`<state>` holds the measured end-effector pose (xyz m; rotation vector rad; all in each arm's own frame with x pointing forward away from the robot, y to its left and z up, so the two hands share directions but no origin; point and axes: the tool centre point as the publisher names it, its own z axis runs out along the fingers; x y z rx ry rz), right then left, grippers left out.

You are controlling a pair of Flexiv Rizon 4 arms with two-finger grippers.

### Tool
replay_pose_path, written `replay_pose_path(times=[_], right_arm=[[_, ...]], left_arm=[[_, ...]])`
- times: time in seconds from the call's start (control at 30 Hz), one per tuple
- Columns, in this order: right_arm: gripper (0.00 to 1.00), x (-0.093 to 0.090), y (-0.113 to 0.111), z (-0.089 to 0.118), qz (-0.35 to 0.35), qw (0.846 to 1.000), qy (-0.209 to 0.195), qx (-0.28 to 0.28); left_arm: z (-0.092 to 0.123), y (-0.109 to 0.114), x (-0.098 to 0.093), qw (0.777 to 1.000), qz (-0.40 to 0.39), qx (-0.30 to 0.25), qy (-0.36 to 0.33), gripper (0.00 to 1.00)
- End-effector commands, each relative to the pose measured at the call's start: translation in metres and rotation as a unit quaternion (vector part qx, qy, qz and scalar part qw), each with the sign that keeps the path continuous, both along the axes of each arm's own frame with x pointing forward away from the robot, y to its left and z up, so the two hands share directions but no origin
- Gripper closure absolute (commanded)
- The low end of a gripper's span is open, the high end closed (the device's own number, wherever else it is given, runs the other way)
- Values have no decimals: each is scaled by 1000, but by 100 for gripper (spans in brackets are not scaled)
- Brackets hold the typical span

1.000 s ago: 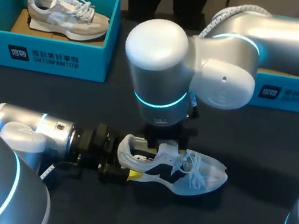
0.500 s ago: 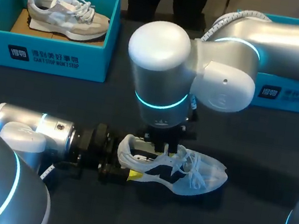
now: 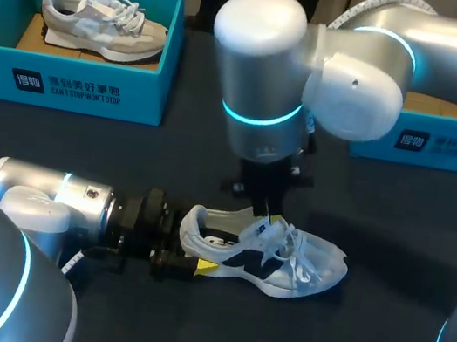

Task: Take the shoe out of the shoebox, open the shoe tongue, remove and reinsert the insole, then place the shoe into the shoebox

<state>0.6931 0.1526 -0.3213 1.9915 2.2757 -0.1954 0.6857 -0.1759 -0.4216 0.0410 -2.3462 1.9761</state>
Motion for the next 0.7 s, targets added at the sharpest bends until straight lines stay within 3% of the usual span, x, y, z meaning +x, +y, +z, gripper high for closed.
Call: replay_pose_path(times=[0.03,0.33,0.7], right_arm=[[53,1,-1,-1,-1,1000,4,6],[2,-17,7,-3,-31,999,0,8],[0,-20,16,-11,-50,999,-18,7]], left_arm=[[0,0,-1,1000,0,0,0,100],[0,0,-1,1000,0,0,0,100],[0,0,-1,1000,0,0,0,100]])
